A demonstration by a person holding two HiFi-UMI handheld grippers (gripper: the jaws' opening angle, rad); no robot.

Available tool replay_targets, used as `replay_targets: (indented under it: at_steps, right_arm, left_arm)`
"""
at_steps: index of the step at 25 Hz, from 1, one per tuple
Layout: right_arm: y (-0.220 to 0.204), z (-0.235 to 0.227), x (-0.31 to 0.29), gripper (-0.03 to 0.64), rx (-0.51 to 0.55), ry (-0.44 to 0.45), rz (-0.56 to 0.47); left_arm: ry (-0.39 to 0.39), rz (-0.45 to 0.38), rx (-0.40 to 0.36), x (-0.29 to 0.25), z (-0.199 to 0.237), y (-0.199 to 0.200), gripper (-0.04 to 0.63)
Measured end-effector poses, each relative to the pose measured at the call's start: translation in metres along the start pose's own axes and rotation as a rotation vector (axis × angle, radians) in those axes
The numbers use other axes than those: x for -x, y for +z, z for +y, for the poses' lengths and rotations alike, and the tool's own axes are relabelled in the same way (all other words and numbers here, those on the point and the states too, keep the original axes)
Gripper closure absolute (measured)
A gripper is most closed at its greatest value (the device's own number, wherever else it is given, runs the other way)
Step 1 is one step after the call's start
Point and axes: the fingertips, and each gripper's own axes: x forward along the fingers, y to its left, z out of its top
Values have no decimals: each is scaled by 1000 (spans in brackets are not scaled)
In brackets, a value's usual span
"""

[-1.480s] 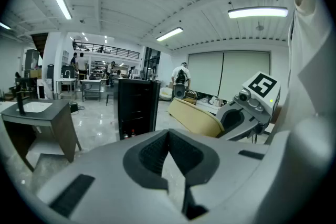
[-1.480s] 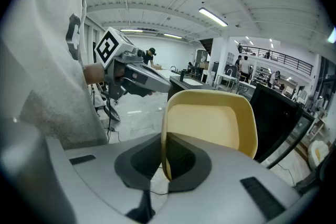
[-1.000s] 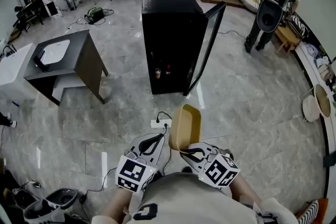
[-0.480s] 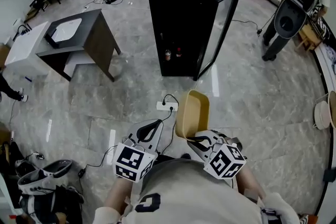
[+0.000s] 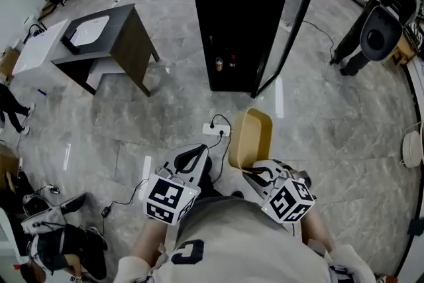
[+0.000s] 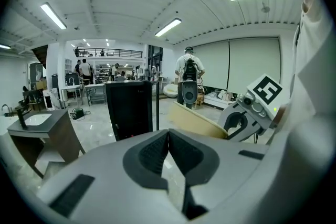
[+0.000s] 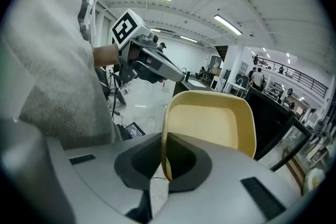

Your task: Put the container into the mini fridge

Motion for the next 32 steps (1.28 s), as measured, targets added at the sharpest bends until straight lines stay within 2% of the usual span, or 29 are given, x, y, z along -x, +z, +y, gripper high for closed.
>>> replay_targets:
  at_steps: [5,10,16,19,26,32]
  right_arm:
    - [-3,-28,-19,586,-28,-70,68]
    - [13,-63,-53,586,-55,-109,125]
    - [46,-101,-101,584,-50,-108,174]
    - [56,-114,-123,585,-53,-100,200]
    - [71,-141,-160,584,-44,-87,234]
    - [62,-162,-169,584,-47,-79,274]
  left_arm:
    - [-39,4,-15,-26,40,4,538]
    - [-94,-21,-11,-46,93,16,538]
    - [-84,-11,78,-59,186,15,538]
    - [-75,-7,92,-60,221,12,538]
    - [-76,11,96,-66,263,3,538]
    - [-103,20,94,-82,270,6,538]
